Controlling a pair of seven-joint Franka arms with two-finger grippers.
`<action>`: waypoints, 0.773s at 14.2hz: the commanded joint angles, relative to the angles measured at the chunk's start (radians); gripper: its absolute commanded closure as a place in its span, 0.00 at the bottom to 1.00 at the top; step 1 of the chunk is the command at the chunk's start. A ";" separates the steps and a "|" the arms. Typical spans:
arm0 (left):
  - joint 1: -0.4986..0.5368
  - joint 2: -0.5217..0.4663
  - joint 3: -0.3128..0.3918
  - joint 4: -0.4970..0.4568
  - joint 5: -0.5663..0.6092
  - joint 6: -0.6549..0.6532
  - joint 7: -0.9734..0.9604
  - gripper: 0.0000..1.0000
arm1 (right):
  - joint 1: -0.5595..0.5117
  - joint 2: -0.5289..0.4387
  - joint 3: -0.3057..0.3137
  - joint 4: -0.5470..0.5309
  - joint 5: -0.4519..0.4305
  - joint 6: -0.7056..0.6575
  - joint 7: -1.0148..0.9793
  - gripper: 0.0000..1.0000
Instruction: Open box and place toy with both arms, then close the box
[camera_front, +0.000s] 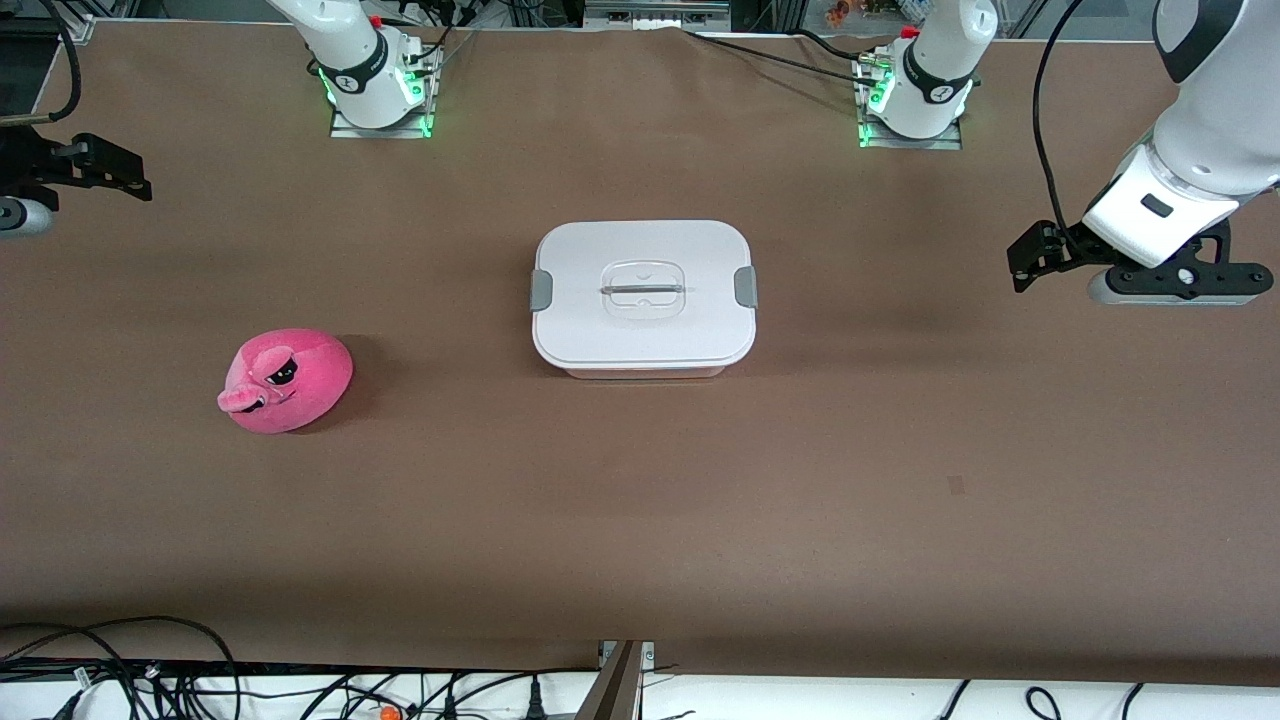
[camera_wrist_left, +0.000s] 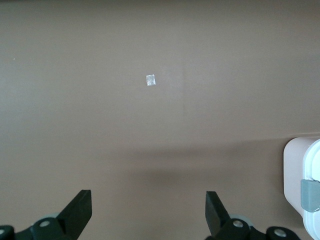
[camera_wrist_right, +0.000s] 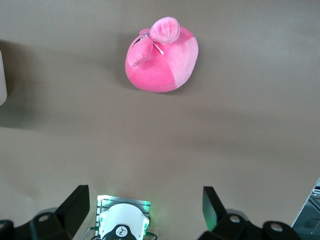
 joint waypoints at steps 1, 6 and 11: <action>0.005 0.013 -0.002 0.028 -0.006 -0.024 0.002 0.00 | 0.002 0.013 -0.004 0.023 0.003 -0.005 0.009 0.00; 0.003 0.022 -0.002 0.031 -0.005 -0.022 0.001 0.00 | 0.003 0.013 -0.003 0.023 0.005 -0.005 0.007 0.00; -0.010 0.035 -0.014 0.028 -0.020 -0.042 -0.001 0.00 | 0.002 0.014 -0.004 0.023 0.006 -0.007 0.001 0.00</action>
